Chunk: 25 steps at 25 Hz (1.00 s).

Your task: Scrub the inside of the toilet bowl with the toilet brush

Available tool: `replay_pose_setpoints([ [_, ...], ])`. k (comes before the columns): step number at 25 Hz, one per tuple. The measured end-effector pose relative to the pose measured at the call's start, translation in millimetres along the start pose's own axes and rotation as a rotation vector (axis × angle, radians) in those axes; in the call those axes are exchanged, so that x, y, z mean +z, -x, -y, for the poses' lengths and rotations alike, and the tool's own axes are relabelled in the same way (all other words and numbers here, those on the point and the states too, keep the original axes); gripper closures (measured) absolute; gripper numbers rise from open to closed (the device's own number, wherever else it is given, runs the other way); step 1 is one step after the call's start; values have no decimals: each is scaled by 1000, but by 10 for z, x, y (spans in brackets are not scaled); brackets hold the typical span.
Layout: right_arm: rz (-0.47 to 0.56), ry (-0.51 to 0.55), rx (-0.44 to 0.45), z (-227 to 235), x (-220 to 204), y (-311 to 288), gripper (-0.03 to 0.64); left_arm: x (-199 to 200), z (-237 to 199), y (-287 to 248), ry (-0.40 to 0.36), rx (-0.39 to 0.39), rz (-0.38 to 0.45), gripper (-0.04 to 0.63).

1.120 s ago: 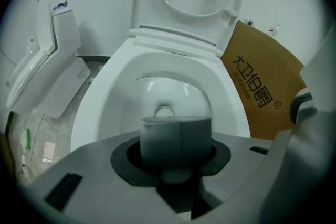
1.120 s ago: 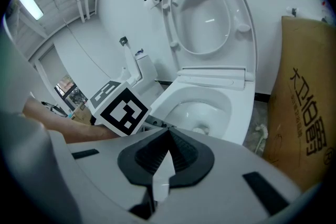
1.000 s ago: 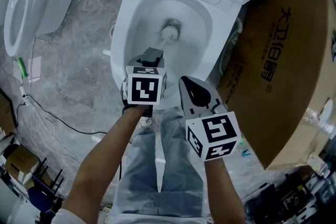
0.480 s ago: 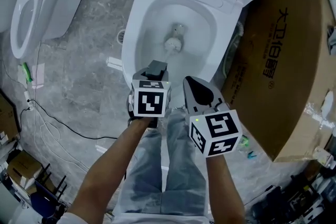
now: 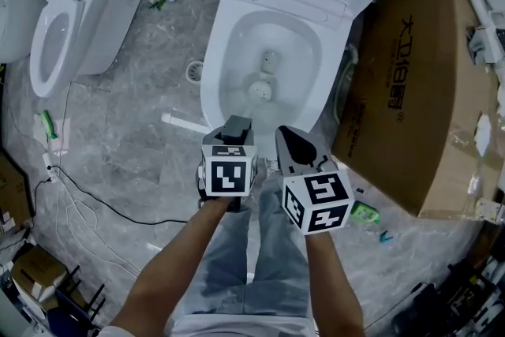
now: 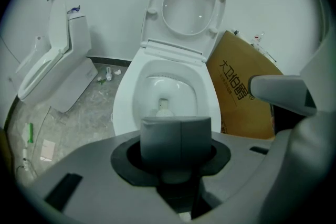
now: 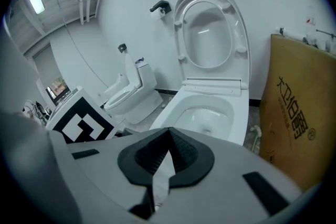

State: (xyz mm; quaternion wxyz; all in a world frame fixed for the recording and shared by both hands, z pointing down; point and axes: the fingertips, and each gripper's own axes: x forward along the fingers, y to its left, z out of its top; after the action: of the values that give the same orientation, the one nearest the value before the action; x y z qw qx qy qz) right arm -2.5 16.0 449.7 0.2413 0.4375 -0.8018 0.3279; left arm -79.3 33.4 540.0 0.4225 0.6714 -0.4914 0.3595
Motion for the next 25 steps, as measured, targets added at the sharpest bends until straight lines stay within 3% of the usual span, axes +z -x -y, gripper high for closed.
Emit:
replay_pose_setpoints([
  [7, 32, 14, -11, -494, 96, 456, 618, 16, 89, 857, -3, -24, 94, 439],
  [21, 207, 110, -38, -1397, 1055, 1541, 618, 611, 280, 2767, -45, -73, 368, 439],
  [25, 238, 127, -47, -1569, 1193, 1851, 618, 612, 360, 3160, -60, -81, 410, 439],
])
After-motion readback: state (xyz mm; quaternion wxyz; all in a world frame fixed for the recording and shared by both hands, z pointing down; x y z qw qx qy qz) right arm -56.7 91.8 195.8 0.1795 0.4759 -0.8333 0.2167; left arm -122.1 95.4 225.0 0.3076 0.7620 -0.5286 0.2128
